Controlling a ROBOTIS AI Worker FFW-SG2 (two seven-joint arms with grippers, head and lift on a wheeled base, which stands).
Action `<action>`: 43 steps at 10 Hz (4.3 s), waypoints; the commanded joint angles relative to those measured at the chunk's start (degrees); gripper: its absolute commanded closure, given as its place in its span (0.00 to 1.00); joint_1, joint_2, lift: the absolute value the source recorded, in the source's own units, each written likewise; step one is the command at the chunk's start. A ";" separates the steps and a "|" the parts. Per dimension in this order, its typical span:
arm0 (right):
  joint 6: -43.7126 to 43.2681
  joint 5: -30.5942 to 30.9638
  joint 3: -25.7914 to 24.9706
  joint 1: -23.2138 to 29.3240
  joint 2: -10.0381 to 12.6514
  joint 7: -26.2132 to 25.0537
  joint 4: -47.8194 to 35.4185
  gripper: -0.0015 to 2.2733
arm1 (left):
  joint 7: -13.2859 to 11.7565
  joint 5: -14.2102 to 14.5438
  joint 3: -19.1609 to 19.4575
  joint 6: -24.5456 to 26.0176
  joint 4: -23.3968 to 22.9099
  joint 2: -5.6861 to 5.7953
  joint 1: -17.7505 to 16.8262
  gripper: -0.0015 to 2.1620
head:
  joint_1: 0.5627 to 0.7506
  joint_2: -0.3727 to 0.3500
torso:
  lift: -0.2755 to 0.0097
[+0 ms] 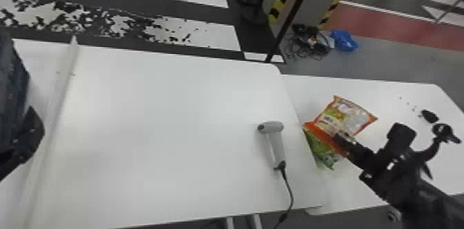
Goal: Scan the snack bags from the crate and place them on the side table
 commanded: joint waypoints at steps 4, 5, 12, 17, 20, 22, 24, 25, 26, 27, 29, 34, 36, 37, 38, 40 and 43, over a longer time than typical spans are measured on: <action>-7.29 0.00 -0.23 6.31 2.60 -4.60 -11.69 0.03 | 0.00 0.00 -0.12 0.18 -0.60 -0.26 0.01 0.04 | 0.70 0.03 | 0.68; -8.52 0.00 -0.23 8.24 4.18 -5.30 -16.70 0.03 | 0.09 0.00 -0.12 0.18 -0.60 -0.26 0.01 0.04 | 0.70 0.03 | 0.68; -25.22 17.13 26.49 19.67 13.06 -13.65 -37.97 0.03 | 0.17 -0.09 -0.74 0.53 -1.13 -0.26 0.10 0.04 | 0.70 0.22 | 0.68; -40.68 24.61 42.39 22.92 14.55 -19.19 -32.53 0.02 | 0.44 -0.53 -1.35 0.53 -0.43 -0.44 0.10 0.04 | 0.70 0.53 | 0.68; -45.78 26.10 45.82 24.15 15.43 -21.83 -29.89 0.02 | 0.53 -1.05 -2.32 0.18 0.01 -0.61 0.10 0.04 | 0.70 0.59 | 0.68; -46.84 26.19 46.17 24.85 15.43 -21.83 -29.71 0.02 | 0.53 -1.32 -1.00 0.18 -1.48 -0.44 0.27 0.04 | 0.70 0.61 | 0.68; -47.36 26.28 46.17 25.47 15.35 -21.83 -29.71 0.02 | -0.88 -1.23 4.63 4.92 -6.14 0.00 0.71 0.06 | 0.70 0.65 | 0.68; -47.36 26.36 46.17 25.56 15.35 -21.83 -29.71 0.02 | -3.34 -1.14 8.32 9.84 -9.22 0.53 0.36 0.06 | 0.70 0.67 | 0.68; -47.19 26.36 46.26 25.73 15.26 -21.74 -29.80 0.02 | -5.71 -0.35 12.54 17.40 -11.77 1.67 -1.05 0.06 | 0.70 0.70 | 0.68; -47.19 26.36 46.26 25.82 15.08 -21.65 -29.80 0.02 | -8.53 -0.18 16.31 28.65 -13.61 2.81 -3.60 0.07 | 0.70 0.74 | 0.68; -47.36 26.36 46.35 26.08 14.91 -21.56 -29.71 0.02 | -12.92 -0.97 22.12 42.01 -14.05 5.98 -8.43 0.07 | 0.70 0.82 | 0.68; -47.36 26.45 46.70 26.61 14.82 -21.56 -29.45 0.02 | -21.97 -10.99 22.38 47.29 -6.67 16.26 -18.71 0.07 | 0.70 0.96 | 0.68; -47.19 26.63 47.14 26.61 14.82 -21.48 -29.54 0.02 | -27.16 -15.91 18.34 47.29 -0.87 19.60 -23.28 0.07 | 0.70 0.98 | 0.68; -47.01 26.98 47.49 26.61 14.82 -21.48 -29.62 0.02 | -29.01 -18.11 16.49 47.11 1.42 20.30 -25.13 0.07 | 0.70 0.99 | 0.68; -46.84 27.33 47.84 26.43 14.82 -21.48 -29.62 0.02 | -31.82 -21.18 14.64 47.11 3.61 21.54 -26.45 0.07 | 0.70 0.99 | 0.68; -45.96 27.42 48.11 26.17 14.55 -21.48 -29.62 0.02 | -33.93 -24.17 11.22 46.58 8.36 24.00 -29.08 0.07 | 0.70 1.00 | 0.68; -45.25 27.68 48.55 26.08 14.20 -21.48 -29.89 0.03 | -38.41 -28.83 2.87 41.13 18.82 25.05 -37.26 0.06 | 0.70 1.00 | 0.68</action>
